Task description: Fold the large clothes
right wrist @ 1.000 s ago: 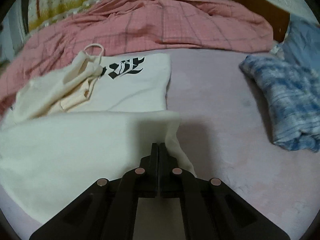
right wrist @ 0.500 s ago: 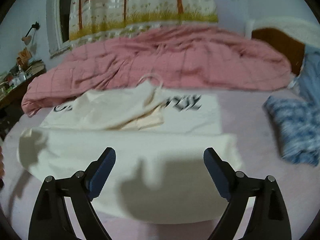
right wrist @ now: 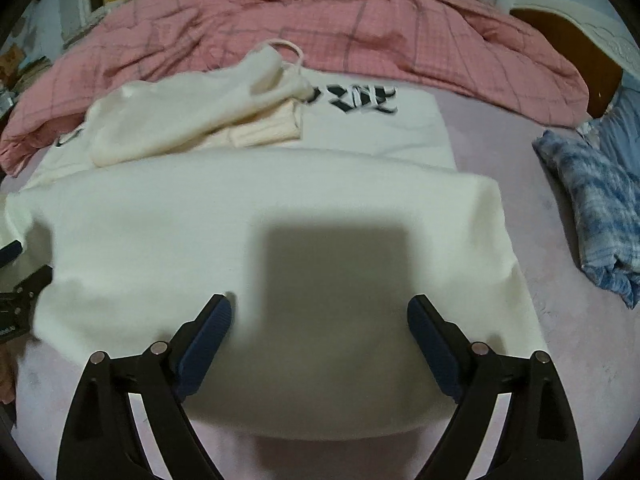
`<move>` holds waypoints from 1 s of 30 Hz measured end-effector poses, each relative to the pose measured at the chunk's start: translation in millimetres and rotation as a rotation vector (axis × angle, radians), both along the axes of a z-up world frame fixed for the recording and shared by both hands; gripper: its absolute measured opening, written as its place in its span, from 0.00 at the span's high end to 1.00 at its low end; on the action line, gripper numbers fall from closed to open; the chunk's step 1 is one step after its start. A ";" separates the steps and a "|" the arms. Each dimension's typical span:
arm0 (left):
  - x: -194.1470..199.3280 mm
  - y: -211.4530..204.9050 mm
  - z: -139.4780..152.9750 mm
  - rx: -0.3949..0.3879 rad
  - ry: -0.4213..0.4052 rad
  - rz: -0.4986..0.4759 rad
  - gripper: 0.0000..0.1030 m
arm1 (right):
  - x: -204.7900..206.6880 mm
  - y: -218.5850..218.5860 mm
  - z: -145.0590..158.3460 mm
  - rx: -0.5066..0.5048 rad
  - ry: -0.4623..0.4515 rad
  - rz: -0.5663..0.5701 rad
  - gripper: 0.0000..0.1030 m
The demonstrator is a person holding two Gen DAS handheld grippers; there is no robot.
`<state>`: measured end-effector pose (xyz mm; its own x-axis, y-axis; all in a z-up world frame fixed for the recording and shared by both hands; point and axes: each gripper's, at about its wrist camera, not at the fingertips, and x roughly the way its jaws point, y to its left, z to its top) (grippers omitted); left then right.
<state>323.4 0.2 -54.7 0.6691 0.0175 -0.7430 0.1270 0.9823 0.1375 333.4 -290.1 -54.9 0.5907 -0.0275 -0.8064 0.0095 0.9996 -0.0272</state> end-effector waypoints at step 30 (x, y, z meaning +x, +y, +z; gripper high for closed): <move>-32.7 54.7 -11.9 0.191 -0.011 0.071 0.03 | -37.1 51.8 -15.9 -0.193 0.068 0.257 0.01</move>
<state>290.7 54.9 -66.6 0.6689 0.2053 -0.7144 0.0554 0.9446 0.3234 296.3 -238.4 -70.8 0.5427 -0.0406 -0.8389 -0.2508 0.9455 -0.2080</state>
